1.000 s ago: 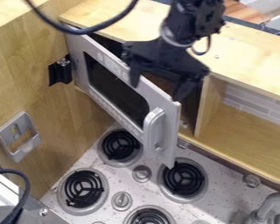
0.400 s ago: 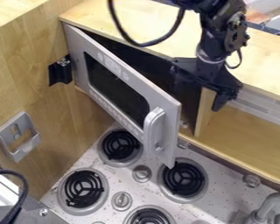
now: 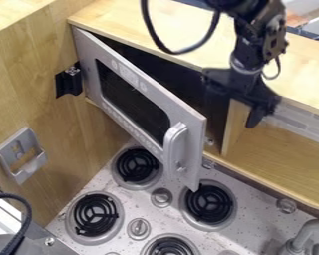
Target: Open microwave
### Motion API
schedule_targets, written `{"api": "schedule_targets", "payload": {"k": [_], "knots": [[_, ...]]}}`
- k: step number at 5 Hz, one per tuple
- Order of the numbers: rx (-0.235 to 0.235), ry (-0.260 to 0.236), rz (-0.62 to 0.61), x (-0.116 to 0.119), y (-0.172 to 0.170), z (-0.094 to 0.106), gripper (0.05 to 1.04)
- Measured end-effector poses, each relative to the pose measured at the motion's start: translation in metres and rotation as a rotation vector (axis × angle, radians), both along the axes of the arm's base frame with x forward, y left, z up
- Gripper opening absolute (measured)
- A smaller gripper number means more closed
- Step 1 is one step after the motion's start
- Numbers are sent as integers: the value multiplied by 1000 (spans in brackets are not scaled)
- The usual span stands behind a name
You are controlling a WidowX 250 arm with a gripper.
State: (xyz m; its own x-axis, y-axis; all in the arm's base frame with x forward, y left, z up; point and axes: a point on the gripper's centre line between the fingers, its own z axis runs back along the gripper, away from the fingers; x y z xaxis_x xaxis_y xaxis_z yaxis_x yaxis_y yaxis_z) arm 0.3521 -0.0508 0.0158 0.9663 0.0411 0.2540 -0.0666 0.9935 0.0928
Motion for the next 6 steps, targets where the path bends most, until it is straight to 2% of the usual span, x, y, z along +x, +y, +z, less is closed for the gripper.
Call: {"api": "schedule_targets", "payload": {"k": [2, 4, 5, 6], "knots": [[14, 68, 100, -26, 16, -16, 999], [17, 69, 219, -54, 41, -6, 1000], [1, 89, 277, -71, 54, -12, 999], [-54, 93, 350, -78, 73, -21, 999]]}}
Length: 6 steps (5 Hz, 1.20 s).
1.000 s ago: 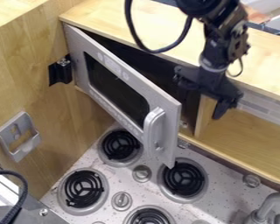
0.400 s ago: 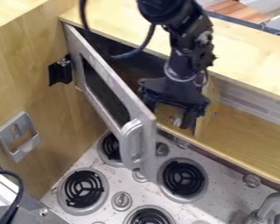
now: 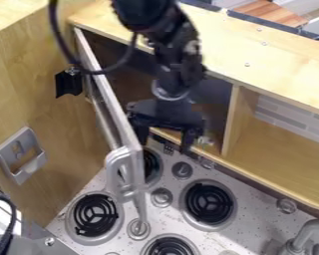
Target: Open microwave
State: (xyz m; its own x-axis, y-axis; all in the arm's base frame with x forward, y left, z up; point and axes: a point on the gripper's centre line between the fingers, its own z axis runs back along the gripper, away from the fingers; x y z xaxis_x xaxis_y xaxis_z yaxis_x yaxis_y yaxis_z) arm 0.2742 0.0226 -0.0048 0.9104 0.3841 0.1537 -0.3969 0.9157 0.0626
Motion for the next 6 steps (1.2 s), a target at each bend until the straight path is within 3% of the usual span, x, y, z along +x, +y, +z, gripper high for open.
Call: {"api": "schedule_targets", "payload": {"k": [2, 6], "knots": [[-1, 31, 95, -21, 35, -9, 1000], [36, 35, 222, -53, 85, 0, 1000]]}}
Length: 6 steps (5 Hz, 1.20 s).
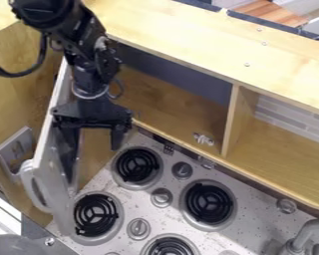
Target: Open microwave
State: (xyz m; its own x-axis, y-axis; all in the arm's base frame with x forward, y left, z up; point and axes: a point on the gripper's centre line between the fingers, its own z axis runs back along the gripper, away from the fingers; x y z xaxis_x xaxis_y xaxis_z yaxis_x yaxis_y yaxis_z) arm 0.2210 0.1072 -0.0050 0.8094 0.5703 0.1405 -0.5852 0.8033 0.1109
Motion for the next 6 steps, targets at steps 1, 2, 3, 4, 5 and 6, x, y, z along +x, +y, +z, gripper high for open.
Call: {"api": "schedule_targets", "payload": {"k": [1, 2, 3, 4, 5, 6], "knots": [[0, 2, 2, -3, 5, 0, 1000], [0, 1, 3, -4, 6, -1, 1000], [0, 1, 6, -5, 9, -1, 999], [-1, 3, 3, -6, 9, -1, 1000], [9, -4, -23, -1, 2, 5, 999], [27, -17, -111, 19, -17, 14, 1000]]}}
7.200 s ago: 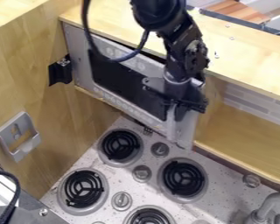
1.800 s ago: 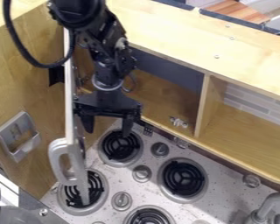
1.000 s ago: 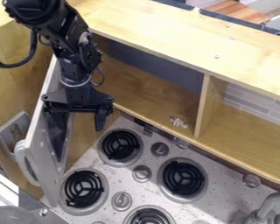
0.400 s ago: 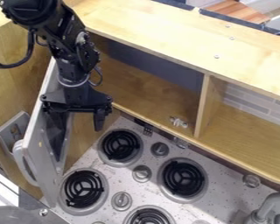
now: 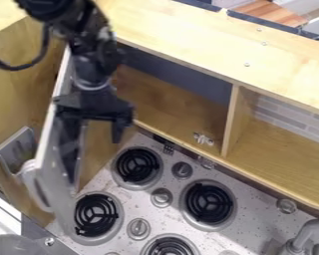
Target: Open microwave
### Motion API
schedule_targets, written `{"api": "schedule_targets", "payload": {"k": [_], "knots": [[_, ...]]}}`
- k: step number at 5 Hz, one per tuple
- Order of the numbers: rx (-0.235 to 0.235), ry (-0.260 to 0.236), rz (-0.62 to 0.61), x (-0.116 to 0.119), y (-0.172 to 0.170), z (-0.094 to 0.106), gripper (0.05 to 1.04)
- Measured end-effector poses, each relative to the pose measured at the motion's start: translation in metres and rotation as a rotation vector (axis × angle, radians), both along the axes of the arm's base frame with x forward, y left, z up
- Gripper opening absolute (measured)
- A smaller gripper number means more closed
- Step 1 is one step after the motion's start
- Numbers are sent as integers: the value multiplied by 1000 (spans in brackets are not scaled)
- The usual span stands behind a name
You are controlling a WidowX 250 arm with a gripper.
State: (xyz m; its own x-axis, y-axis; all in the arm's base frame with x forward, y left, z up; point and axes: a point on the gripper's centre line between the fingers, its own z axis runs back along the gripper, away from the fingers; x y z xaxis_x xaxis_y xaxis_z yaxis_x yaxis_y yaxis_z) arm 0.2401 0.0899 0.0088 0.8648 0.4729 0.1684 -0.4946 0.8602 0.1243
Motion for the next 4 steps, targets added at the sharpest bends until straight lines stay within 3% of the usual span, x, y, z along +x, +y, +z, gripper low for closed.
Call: {"api": "schedule_targets", "payload": {"k": [1, 4], "knots": [[20, 3, -63, 12, -19, 8, 1000], [118, -120, -124, 32, -49, 80, 1000]]}}
